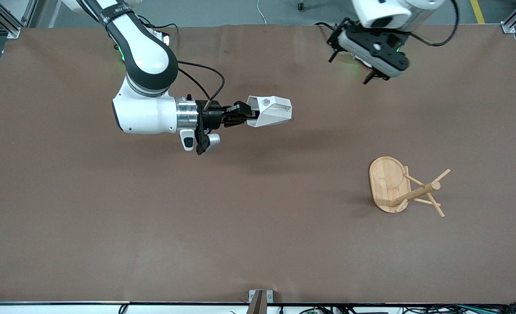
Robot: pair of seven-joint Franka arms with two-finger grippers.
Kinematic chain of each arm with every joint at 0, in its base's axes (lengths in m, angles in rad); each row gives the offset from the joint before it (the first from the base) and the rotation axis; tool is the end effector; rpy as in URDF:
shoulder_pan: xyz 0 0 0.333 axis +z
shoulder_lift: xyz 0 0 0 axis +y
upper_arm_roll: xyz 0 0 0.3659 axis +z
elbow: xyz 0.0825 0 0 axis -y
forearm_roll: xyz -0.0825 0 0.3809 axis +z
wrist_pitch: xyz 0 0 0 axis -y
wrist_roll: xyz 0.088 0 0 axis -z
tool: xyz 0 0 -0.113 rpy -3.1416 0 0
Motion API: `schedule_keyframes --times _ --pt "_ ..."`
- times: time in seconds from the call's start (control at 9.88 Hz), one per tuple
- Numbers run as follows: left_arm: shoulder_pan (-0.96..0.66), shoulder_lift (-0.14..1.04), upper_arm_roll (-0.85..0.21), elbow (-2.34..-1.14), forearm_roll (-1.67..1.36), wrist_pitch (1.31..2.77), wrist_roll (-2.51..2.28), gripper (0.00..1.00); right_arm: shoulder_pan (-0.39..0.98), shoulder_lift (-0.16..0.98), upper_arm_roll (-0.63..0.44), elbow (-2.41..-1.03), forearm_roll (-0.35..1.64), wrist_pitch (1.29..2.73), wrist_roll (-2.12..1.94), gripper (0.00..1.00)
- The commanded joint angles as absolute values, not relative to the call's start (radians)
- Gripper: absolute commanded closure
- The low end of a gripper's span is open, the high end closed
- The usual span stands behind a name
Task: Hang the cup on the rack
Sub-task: 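Lift the cup with the right gripper while the left gripper approaches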
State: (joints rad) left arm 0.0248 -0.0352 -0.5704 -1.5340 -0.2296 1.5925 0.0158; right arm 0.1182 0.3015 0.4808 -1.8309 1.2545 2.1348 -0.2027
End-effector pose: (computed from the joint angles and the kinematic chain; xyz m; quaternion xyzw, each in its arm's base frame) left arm 0.4480 -0.3097 0.7063 0.9538 -0.2780 0.0147 0.1129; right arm 0.5333 0.3830 0.4668 -0.8311 -0.0128 0.1111 0.5448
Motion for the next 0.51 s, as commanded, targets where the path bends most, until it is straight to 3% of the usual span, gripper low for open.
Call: schedule_keyframes --times 0.0,0.2,0.41 --pt "0.031 0.012 -0.644 -1.569 -0.230 1.662 0.105 0.01 0.124 0.291 0.489 -1.841 1.295 2.140 -0.218 0.99" --pt "0.031 0.015 -0.673 -1.619 -0.229 1.747 0.144 0.00 0.133 0.288 0.489 -1.841 1.295 2.141 -0.219 0.99" --pt "0.034 0.011 -0.686 -1.745 -0.229 1.907 0.297 0.00 0.140 0.282 0.489 -1.845 1.295 2.140 -0.218 0.99"
